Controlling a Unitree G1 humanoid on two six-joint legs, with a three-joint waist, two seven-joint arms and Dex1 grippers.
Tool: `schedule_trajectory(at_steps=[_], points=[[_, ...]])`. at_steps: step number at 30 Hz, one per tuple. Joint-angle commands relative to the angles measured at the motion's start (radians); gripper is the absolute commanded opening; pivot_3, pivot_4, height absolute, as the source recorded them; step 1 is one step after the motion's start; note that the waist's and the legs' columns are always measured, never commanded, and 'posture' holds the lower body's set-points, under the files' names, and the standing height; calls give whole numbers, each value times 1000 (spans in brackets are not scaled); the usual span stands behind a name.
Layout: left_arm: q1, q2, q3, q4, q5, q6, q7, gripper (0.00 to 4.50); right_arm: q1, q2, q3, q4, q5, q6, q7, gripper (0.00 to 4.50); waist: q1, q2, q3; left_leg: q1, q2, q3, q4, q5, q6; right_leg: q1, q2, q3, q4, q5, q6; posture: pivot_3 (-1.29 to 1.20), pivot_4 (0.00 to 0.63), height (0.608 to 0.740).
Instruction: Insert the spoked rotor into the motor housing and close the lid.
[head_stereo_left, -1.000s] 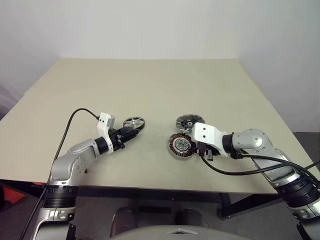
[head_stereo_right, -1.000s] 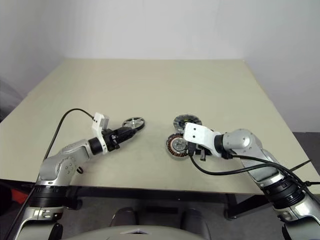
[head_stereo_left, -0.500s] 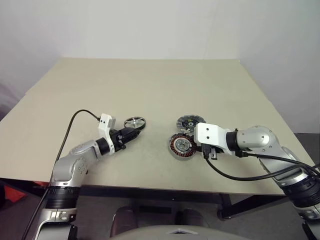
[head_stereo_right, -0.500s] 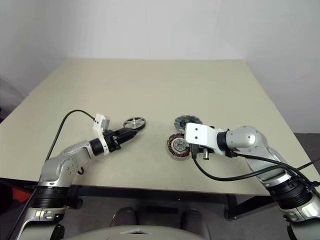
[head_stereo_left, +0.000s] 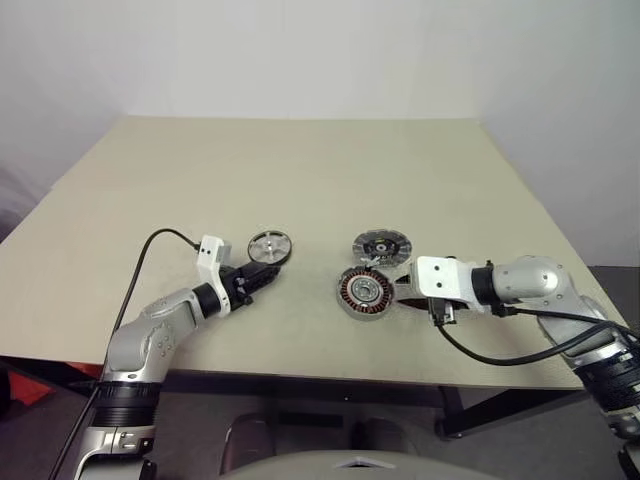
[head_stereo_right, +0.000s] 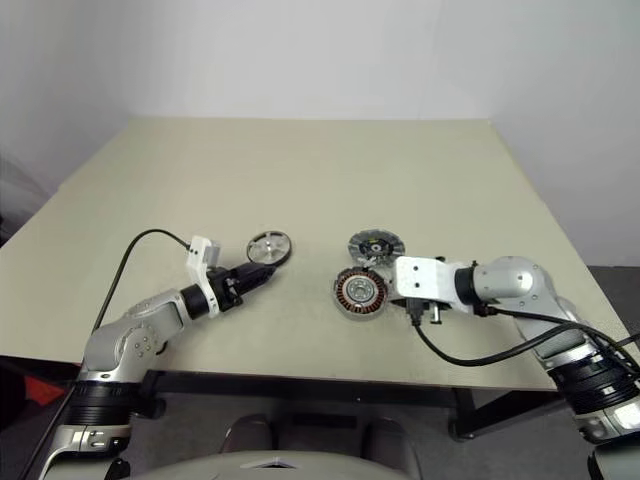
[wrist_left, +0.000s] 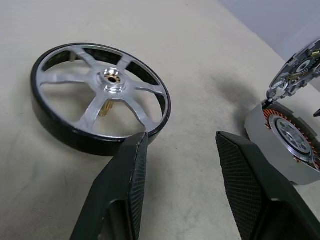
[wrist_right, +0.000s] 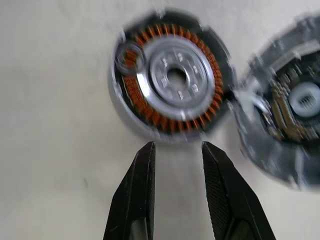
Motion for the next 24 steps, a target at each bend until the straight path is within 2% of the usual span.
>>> schedule_trajectory(at_steps=[1, 4, 8, 15, 24], points=[[-22, -4, 6, -11, -10, -11, 3, 2315, -34, -16, -41, 22, 20, -90, 28, 1585, -1, 0, 0, 0, 0, 0, 0, 0, 0, 0, 0, 0, 0, 0, 0, 0, 0, 740], [-29, -6, 4, -4, -7, -14, 1, 2315, -18, -14, -44, 65, 13, -149, 32, 1585, -1, 0, 0, 0, 1, 0, 0, 0, 0, 0, 0, 0, 0, 0, 0, 0, 0, 740], [-24, -8, 1, -3, -4, -18, -2, 2315, -56, 9, -8, 23, -2, -86, 44, 1585, -4, 0, 0, 0, 0, 0, 0, 0, 1, 0, 0, 0, 0, 0, 0, 0, 0, 740], [-34, -4, 2, 9, 1, -21, -6, 2315, 29, -25, -2, 54, -14, -153, 100, 1585, 2, 0, 0, -1, 0, 0, 0, -1, 2, 0, 0, -1, -2, 0, 0, 0, 0, 740], [-36, -1, 1, 17, 5, -22, -8, 2315, 17, -7, -5, 67, -22, -190, 101, 1585, -8, 0, 0, -1, 0, 0, 0, -2, 3, 0, 0, -1, -3, 0, 0, 0, 0, 740]])
